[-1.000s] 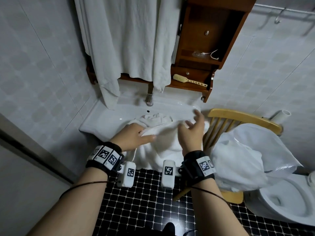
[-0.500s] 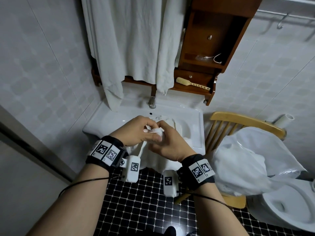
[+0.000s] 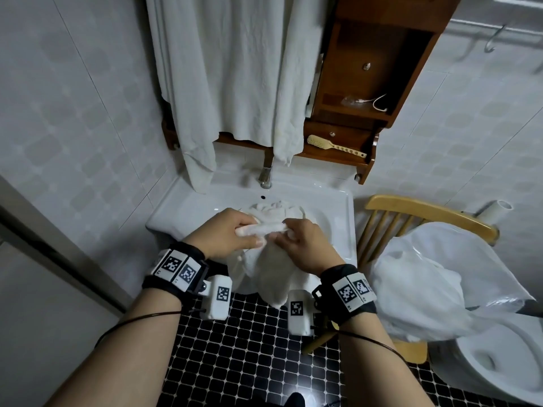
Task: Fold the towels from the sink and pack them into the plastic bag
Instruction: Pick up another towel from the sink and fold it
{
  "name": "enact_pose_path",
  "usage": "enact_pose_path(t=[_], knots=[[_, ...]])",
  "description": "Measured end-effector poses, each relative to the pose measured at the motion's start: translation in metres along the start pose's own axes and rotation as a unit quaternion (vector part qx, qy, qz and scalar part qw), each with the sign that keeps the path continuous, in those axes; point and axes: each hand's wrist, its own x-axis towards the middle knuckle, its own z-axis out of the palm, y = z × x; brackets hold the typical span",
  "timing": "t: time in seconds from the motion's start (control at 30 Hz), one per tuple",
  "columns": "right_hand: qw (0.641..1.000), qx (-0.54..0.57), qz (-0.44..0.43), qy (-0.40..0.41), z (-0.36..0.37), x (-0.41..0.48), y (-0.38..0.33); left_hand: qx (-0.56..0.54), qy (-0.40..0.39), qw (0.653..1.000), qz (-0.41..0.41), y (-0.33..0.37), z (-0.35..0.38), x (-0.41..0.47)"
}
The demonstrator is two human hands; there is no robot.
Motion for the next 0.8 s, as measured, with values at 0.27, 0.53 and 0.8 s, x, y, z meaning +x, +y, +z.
enact_pose_path(t=[0.27, 0.53, 0.8], knots=[[0.996, -0.022, 0.056, -0.069, -0.009, 0.002, -0.004, -0.063, 0.111, 0.987, -0.099, -0.010, 0.004, 0.007], [0.994, 0.073, 0.050, -0.062, -0.013, 0.002, -0.014, -0.164, 0.095, 0.977, -0.102, -0.018, 0.018, 0.009], [0.995, -0.021, 0.037, -0.090, 0.001, -0.001, -0.013, -0.157, 0.070, 0.983, -0.068, -0.005, 0.024, 0.006]])
